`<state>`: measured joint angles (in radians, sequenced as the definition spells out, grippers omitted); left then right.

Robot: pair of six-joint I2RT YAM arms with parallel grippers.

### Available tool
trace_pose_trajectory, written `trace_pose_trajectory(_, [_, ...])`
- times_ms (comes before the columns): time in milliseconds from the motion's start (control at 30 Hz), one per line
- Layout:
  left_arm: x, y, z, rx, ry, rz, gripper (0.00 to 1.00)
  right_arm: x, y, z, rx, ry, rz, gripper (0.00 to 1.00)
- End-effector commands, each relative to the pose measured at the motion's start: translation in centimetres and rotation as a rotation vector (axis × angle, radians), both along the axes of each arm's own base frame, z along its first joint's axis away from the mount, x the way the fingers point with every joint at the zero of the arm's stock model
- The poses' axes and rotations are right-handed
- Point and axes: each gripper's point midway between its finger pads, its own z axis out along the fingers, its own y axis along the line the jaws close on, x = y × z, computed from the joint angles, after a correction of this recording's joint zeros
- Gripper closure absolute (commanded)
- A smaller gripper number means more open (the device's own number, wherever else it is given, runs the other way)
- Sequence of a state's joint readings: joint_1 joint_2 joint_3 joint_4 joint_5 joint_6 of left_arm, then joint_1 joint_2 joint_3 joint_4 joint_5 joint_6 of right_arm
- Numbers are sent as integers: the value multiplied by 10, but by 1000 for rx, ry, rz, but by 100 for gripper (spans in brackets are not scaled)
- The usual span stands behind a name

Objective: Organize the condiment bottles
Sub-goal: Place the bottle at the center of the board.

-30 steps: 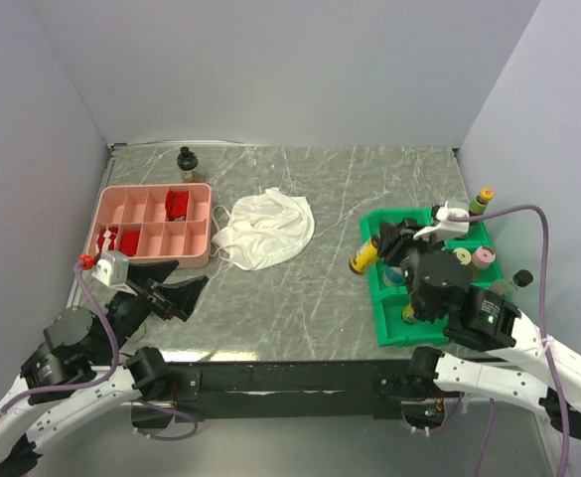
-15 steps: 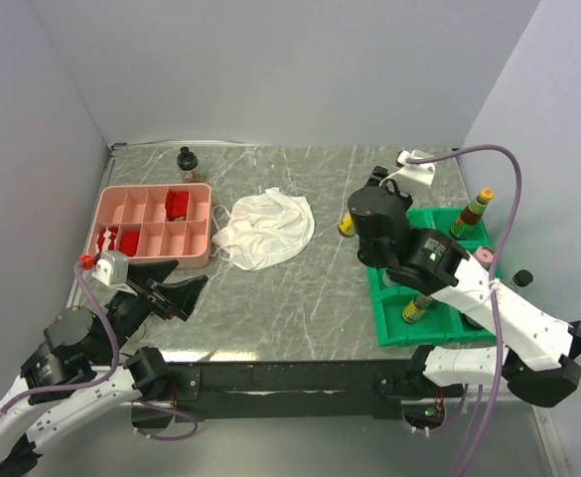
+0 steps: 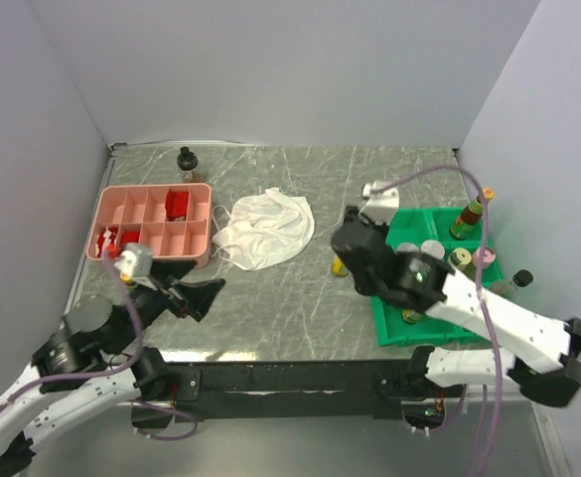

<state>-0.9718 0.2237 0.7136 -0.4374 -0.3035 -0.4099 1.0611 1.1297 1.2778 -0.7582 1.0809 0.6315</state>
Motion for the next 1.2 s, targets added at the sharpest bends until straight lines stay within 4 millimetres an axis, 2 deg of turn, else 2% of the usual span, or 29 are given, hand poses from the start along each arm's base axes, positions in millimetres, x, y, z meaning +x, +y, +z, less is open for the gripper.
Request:
trace_pose_trajectory(0, [-13, -43, 9, 5, 18, -196, 2, -30, 67, 49, 175, -251, 598, 100])
trace_pose_trajectory(33, [-15, -48, 8, -3, 28, -221, 2, -42, 69, 60, 216, -305, 673, 100])
trace_pose_trajectory(67, [-19, -53, 6, -9, 29, -255, 1, -45, 72, 43, 184, -289, 703, 100])
trace_pose_trajectory(133, [-18, -60, 2, -18, 24, -274, 1, -51, 79, 30, 132, -305, 779, 100])
trace_pose_trajectory(167, [-17, -61, -1, -11, 33, -272, 1, -52, 85, 5, 86, -284, 814, 100])
trace_pose_trajectory(233, [-15, -61, 0, -10, 55, -259, 2, -56, 95, -8, 11, -331, 892, 100])
trace_pose_trajectory(267, [-14, -61, 1, -19, 58, -253, 2, -59, 100, -30, -30, -315, 933, 100])
trace_pose_trajectory(333, [-15, -63, 6, -56, 48, -262, 2, -57, 105, -41, -49, -326, 947, 100])
trace_pose_trajectory(367, [-15, -64, 6, -64, 47, -263, 3, -59, 109, -53, -82, -317, 979, 100])
trace_pose_trajectory(467, [-8, -66, 0, -72, 60, -237, 3, -60, 118, -74, -134, -303, 1030, 99])
trace_pose_trajectory(533, [-5, -68, -6, -67, 74, -228, 3, -63, 126, -81, -128, -317, 1065, 98])
trace_pose_trajectory(567, [-5, -69, -7, -69, 74, -229, 3, -65, 125, -95, -135, -305, 1079, 97])
trace_pose_trajectory(600, [-5, -70, -8, -72, 81, -228, 3, -68, 127, -99, -125, -312, 1092, 97])
trace_pose_trajectory(633, [-4, -71, -9, -73, 87, -228, 3, -68, 129, -92, -93, -354, 1090, 96])
trace_pose_trajectory(667, [-4, -72, -11, -78, 88, -231, 3, -70, 128, -101, -80, -341, 1095, 95])
trace_pose_trajectory(733, [-4, -74, -11, -89, 92, -235, 3, -73, 129, -106, -54, -343, 1099, 93])
trace_pose_trajectory(833, [-2, -77, -15, -90, 96, -235, 3, -71, 127, -111, -19, -334, 1071, 82])
trace_pose_trajectory(933, [3, -80, -20, -74, 106, -223, 3, -69, 121, -122, -12, -301, 1037, 64])
trace_pose_trajectory(967, [4, -81, -22, -70, 108, -218, 3, -68, 121, -122, -7, -293, 1029, 53])
trace_pose_trajectory(1000, [5, -83, -22, -73, 112, -220, 3, -69, 118, -125, -11, -273, 1023, 51])
trace_pose_trajectory(1100, [6, -89, -21, -80, 109, -237, 3, -68, 113, -116, 6, -266, 996, 38])
trace_pose_trajectory(1133, [8, -93, -20, -83, 106, -239, 3, -68, 113, -111, 18, -270, 992, 25])
trace_pose_trajectory(1167, [9, -94, -22, -83, 106, -239, 3, -69, 111, -106, 34, -270, 987, 16])
